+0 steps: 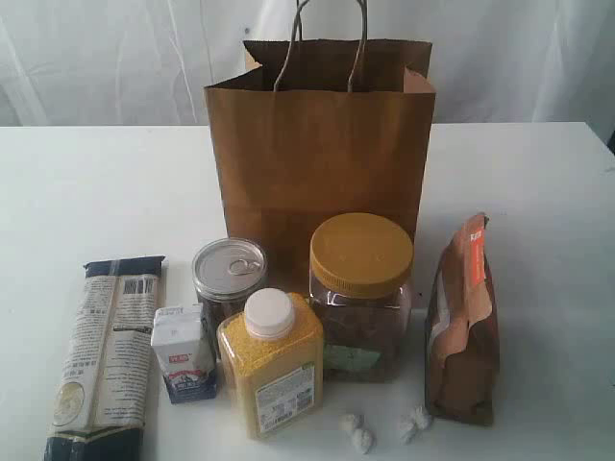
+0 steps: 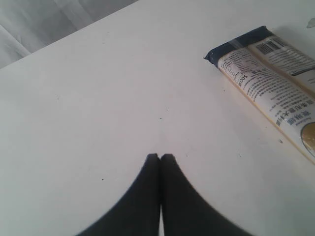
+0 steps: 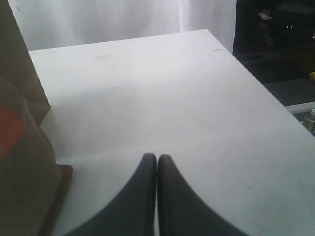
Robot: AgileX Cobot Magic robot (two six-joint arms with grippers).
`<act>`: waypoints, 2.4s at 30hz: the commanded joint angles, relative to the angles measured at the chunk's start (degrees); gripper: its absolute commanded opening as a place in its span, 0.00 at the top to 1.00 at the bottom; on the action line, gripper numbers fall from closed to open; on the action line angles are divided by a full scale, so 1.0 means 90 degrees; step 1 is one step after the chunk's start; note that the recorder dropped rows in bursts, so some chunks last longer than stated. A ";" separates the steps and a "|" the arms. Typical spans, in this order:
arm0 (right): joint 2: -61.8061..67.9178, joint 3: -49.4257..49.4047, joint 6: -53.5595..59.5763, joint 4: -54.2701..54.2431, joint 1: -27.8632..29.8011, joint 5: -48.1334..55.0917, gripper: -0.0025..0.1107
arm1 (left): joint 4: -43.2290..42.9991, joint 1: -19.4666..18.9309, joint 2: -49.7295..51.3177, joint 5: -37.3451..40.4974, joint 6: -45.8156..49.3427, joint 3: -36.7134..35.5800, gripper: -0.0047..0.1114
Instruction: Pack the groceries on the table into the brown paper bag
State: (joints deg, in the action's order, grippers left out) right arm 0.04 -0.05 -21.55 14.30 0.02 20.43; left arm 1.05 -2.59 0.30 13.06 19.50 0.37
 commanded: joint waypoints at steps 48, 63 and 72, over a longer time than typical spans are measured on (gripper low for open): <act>-0.0004 0.2257 -0.7412 -0.1589 -0.0002 -0.8129 0.98 | 0.0017 -0.0012 -0.0033 -0.0031 0.0002 -0.0041 0.96; 0.1747 0.2342 -0.6823 0.6467 -0.0002 0.1526 0.98 | 0.0017 -0.0012 -0.0033 -0.0031 0.0002 -0.0041 0.96; 0.3464 0.2769 0.2069 -0.0993 0.0001 0.0328 0.98 | 0.0017 -0.0012 -0.0033 -0.0031 0.0002 -0.0041 0.96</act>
State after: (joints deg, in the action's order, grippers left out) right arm 26.67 21.03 -27.72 23.93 0.02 18.72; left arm 1.05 -2.59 0.30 13.06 19.50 0.37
